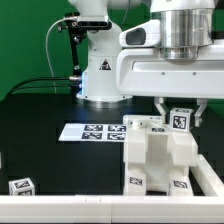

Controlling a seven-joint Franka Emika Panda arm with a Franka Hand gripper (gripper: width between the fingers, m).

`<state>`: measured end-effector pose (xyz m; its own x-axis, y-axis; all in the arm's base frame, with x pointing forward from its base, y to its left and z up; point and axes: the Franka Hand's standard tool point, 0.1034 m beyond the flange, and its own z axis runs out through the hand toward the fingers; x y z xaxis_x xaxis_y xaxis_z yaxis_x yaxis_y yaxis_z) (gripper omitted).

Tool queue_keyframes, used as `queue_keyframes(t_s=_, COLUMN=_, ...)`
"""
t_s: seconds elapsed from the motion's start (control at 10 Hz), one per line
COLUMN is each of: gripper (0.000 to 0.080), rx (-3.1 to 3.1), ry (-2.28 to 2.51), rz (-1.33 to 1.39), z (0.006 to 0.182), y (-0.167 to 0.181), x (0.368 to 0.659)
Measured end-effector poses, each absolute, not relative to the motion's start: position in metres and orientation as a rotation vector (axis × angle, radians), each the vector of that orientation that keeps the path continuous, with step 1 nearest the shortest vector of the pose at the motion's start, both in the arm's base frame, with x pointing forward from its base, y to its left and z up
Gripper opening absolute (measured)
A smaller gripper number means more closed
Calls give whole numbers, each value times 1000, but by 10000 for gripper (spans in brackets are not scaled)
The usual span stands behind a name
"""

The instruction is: Assemble chair

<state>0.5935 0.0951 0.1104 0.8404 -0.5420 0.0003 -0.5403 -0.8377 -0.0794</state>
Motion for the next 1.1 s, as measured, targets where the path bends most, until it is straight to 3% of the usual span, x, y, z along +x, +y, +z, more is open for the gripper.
queue_keyframes(t_s=0.8, gripper=264, rx=-2167, ry=2074, rz=53, z=107, y=98, x=594)
queue_keyframes(t_s=1.1, gripper=276, rx=-2220, ry=2021, rz=54, z=107, y=98, x=593)
